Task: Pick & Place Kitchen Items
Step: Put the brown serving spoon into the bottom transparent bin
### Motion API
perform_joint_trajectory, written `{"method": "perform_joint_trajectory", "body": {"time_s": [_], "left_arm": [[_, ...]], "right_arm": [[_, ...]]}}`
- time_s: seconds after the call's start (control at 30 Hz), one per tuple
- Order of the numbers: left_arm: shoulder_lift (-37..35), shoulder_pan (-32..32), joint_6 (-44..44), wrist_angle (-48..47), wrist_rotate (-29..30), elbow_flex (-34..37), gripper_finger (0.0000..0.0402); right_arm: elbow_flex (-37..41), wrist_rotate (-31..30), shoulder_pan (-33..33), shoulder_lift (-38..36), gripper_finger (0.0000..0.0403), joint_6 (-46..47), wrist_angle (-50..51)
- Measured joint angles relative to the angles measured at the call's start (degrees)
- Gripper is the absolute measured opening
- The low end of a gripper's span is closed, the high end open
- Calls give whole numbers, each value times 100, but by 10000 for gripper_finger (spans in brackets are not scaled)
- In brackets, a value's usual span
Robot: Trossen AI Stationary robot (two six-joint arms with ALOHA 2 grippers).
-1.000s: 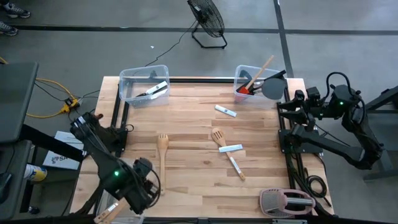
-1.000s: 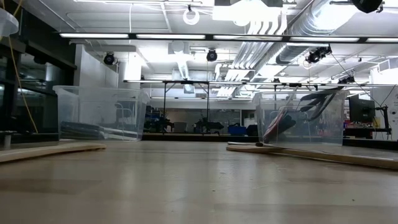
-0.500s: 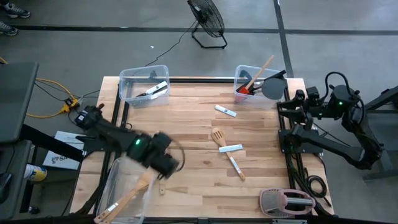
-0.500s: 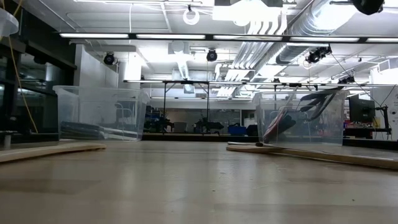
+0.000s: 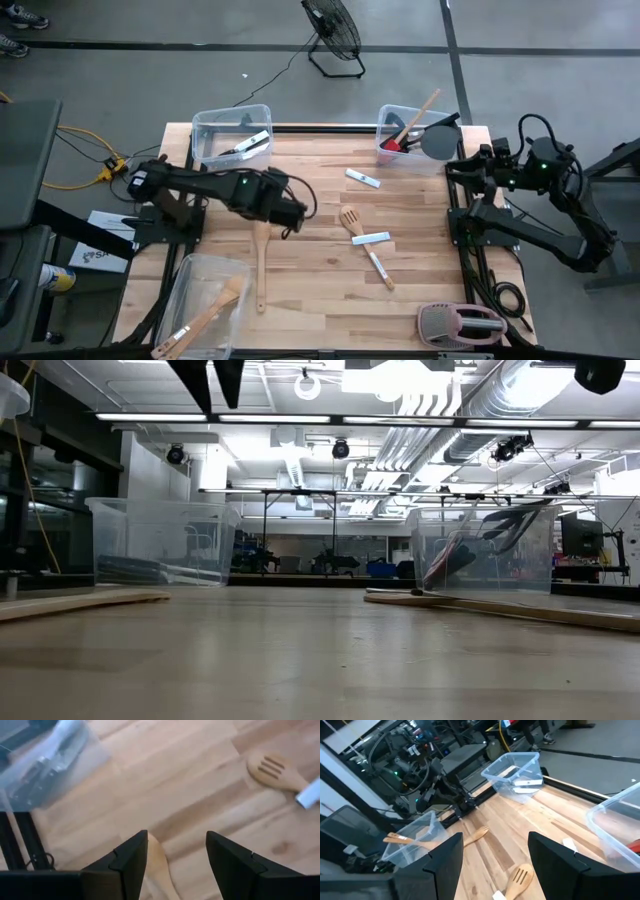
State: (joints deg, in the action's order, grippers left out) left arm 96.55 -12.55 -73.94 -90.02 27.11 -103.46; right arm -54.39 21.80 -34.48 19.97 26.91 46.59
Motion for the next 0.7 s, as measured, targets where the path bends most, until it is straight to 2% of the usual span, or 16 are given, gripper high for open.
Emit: {"method": "perform_joint_trajectory", "body": {"time_s": [0.37, 0.5, 0.7], "left_arm": [[62, 477, -561, -3, 903, 9, 196], [276, 559, -657, 14, 859, 9, 196], [733, 540, -1033, 31, 324, 7, 196]], "right_arm": [[0, -123, 0, 0, 215, -12, 0], [0, -132, -1, 0, 215, -15, 0], [0, -74, 0, 2, 215, -17, 2]]}}
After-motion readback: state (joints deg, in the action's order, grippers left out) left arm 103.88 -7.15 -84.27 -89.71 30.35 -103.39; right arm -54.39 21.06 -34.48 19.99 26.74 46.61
